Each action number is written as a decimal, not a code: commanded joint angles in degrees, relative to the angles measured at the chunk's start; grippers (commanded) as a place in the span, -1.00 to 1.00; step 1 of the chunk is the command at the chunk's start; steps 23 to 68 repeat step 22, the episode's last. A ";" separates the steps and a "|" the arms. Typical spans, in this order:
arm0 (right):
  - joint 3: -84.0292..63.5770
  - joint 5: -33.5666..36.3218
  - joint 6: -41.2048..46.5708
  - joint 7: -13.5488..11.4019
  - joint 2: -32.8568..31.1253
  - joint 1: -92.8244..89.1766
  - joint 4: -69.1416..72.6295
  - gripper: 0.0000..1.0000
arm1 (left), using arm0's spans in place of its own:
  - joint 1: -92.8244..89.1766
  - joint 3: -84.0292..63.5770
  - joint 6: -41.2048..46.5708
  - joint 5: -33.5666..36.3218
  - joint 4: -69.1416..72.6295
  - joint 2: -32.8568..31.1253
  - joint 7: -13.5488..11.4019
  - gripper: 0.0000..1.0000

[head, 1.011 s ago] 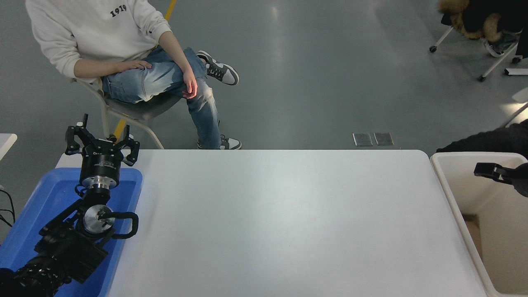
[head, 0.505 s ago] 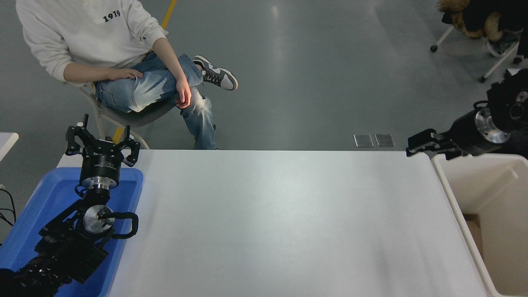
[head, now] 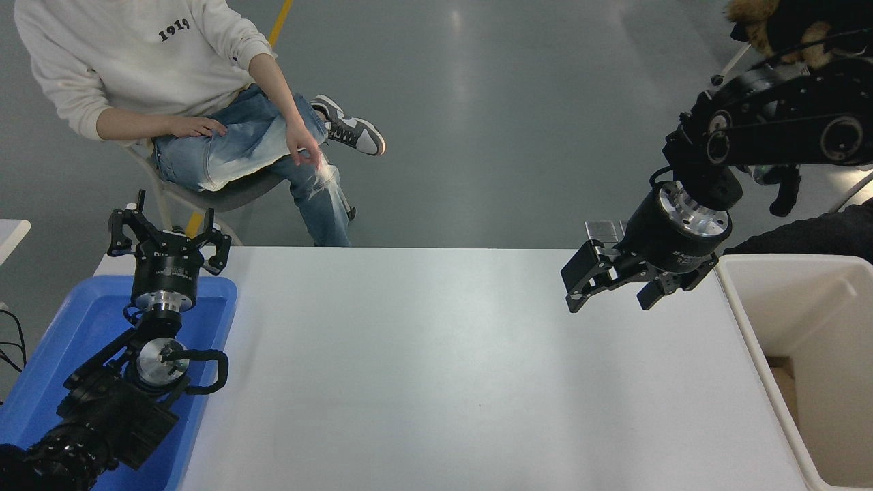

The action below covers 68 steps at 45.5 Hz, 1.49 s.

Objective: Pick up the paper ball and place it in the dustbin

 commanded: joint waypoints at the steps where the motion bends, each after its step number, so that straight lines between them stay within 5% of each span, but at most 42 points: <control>1: -10.20 0.96 0.44 -0.07 -0.21 2.02 -0.18 1.00 | 0.00 0.00 -0.01 -0.01 0.01 0.00 0.00 0.98; 11: -12.68 -0.80 0.44 -0.07 -5.93 2.99 0.78 1.00 | 0.00 0.00 -0.01 -0.01 0.01 0.00 0.00 0.98; 68: -11.53 0.34 0.44 -0.07 -4.70 2.99 0.87 1.00 | 0.00 0.00 -0.01 -0.01 0.01 0.00 0.00 0.98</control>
